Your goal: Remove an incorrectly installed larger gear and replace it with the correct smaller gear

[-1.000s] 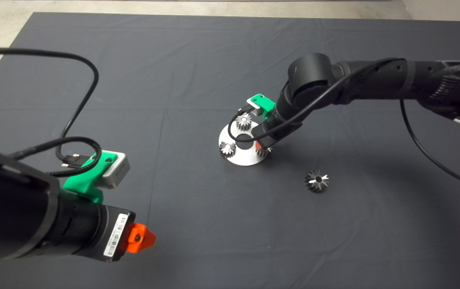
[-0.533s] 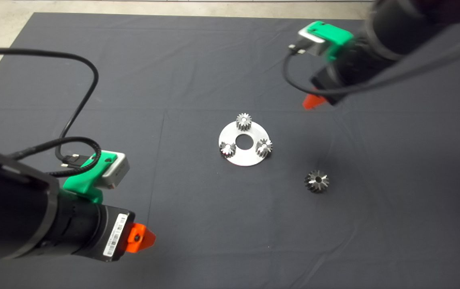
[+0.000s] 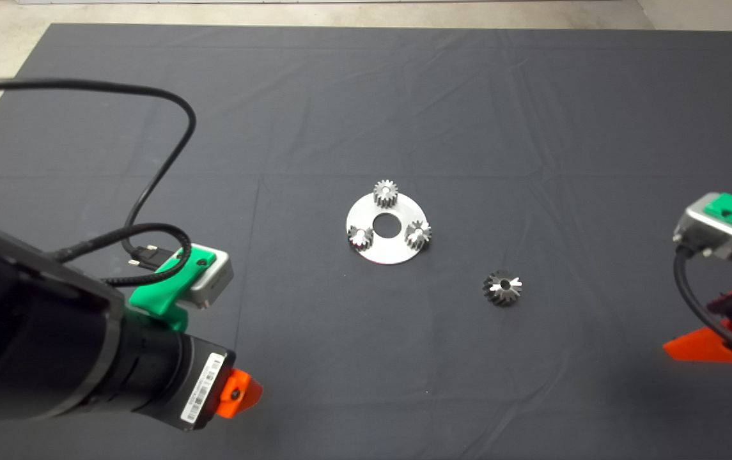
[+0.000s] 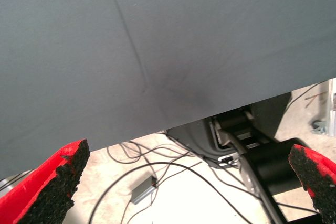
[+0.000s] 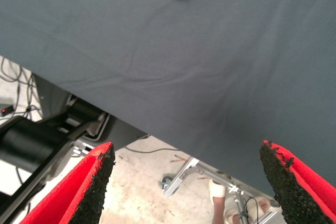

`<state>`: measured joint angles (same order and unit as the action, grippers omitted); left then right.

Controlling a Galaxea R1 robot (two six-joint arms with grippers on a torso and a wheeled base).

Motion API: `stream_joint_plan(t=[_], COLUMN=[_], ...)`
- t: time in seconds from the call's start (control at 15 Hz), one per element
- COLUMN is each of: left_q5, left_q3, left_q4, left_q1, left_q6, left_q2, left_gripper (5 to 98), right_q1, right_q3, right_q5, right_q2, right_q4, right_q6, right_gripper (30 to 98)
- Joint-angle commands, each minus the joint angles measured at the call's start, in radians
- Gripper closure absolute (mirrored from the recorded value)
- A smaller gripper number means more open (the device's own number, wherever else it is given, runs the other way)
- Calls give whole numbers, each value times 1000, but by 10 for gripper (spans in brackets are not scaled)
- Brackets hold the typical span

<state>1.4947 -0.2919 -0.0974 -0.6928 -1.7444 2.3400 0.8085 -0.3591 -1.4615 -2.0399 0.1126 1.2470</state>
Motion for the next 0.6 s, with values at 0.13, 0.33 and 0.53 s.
stream_joint_plan(t=[0.13, 0.33, 0.53], left_q5=[-4, -3, -19], left_q3=[-8, -1, 7], left_q4=[8, 12, 12], left_q1=[-13, -13, -13], left_q6=[80, 67, 52], left_q2=[-14, -40, -50], left_gripper=[59, 59, 59], right_q1=[18, 18, 18], right_q3=[8, 8, 8], right_q5=[0, 1, 1], right_q2=[5, -50, -56], right_q4=[26, 26, 26], right_q6=[40, 39, 39], right_gripper=[512, 463, 452])
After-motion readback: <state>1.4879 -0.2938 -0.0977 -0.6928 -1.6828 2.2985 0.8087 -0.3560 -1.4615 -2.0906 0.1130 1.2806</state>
